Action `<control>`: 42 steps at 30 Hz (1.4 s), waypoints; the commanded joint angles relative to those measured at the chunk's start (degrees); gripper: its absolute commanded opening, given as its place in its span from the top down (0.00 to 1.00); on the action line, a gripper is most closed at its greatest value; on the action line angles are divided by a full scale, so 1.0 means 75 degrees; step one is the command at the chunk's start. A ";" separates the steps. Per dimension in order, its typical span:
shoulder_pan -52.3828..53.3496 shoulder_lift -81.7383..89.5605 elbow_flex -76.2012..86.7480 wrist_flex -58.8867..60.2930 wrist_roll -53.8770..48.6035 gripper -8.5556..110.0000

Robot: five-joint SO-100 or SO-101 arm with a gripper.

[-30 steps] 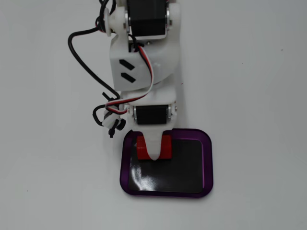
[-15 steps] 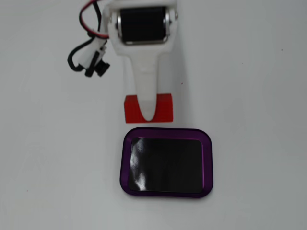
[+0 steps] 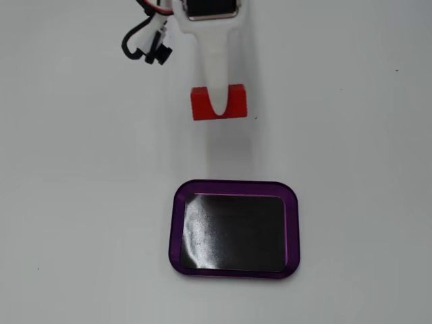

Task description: Remove the cube from the box.

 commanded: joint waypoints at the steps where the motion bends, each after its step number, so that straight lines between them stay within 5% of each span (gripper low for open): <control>1: -0.0164 0.0738 0.1547 -0.0715 -0.0035 0.93; 12: -0.0270 0.0961 0.3680 -0.2461 -0.0035 0.93; 25: -0.0270 0.0949 0.3773 -0.2473 -0.0047 0.92; 33: -0.0234 0.1008 0.3773 -0.2402 -0.0035 0.81; 42: -0.0188 0.1102 0.3527 -0.1840 -0.0047 0.80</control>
